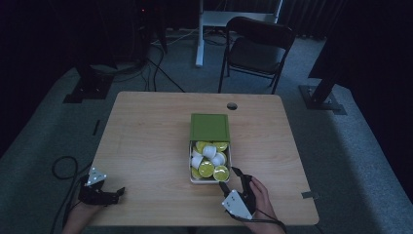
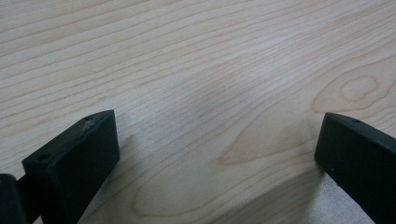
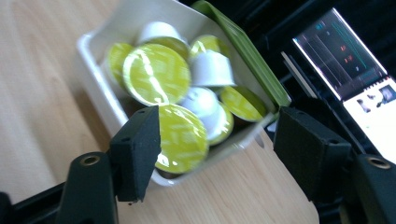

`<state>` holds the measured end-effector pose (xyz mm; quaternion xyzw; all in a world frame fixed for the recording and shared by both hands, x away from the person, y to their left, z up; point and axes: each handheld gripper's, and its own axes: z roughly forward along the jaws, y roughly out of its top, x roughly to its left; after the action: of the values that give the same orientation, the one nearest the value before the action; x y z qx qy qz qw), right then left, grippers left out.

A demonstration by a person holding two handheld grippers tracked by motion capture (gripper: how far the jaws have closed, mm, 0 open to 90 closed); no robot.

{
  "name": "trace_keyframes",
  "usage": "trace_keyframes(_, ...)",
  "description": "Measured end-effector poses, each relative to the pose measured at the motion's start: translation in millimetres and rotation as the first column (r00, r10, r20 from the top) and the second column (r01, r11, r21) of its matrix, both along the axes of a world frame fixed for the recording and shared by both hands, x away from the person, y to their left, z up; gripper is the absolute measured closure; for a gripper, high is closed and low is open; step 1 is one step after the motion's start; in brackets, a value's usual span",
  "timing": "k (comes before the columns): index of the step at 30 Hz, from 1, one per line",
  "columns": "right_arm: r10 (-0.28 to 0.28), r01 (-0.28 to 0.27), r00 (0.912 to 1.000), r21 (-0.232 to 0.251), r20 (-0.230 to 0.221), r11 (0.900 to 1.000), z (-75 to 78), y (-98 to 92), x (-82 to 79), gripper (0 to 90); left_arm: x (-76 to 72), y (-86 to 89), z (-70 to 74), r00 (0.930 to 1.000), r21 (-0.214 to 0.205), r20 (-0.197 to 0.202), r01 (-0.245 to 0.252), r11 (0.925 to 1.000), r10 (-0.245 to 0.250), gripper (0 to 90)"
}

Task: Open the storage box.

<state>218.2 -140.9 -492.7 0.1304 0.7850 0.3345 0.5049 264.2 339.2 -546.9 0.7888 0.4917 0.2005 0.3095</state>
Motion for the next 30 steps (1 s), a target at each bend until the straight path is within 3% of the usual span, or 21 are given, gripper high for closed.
trace_keyframes(5, -0.037, 0.038, 0.9992, 0.072, -0.018, 0.9967, 3.8, -15.4, 6.0, 30.2, 0.0, 0.0, 0.0, 1.0000, 0.000, 0.000, 0.000, 1.0000, 0.000, 0.0)
trace_keyframes(16, -0.078, 0.083, 0.9962, 0.159, -0.038, 0.9838, 6.9, -38.5, 11.3, 28.4, 0.0, 0.0, 0.0, 1.0000, 0.000, 0.000, 0.000, 1.0000, 0.000, 0.0)
trace_keyframes(22, -0.122, 0.136, 0.9893, 0.206, -0.080, 0.9691, 1.5, -55.4, 18.3, 25.7, 0.0, 0.0, 0.0, 1.0000, 0.000, 0.000, 0.000, 1.0000, 0.000, 0.0)
trace_keyframes(26, -0.150, 0.173, 0.9815, 0.213, -0.119, 0.9616, -5.6, -64.2, 23.3, 24.3, 0.0, 0.0, 0.0, 1.0000, 0.000, 0.000, 0.000, 1.0000, 0.000, 0.0)
trace_keyframes(30, -0.180, 0.212, 0.9724, 0.239, -0.148, 0.9476, -10.6, -73.1, 27.4, 22.2, 0.0, 0.0, 0.0, 1.0000, 0.000, 0.000, 0.000, 1.0000, 0.000, 0.0)
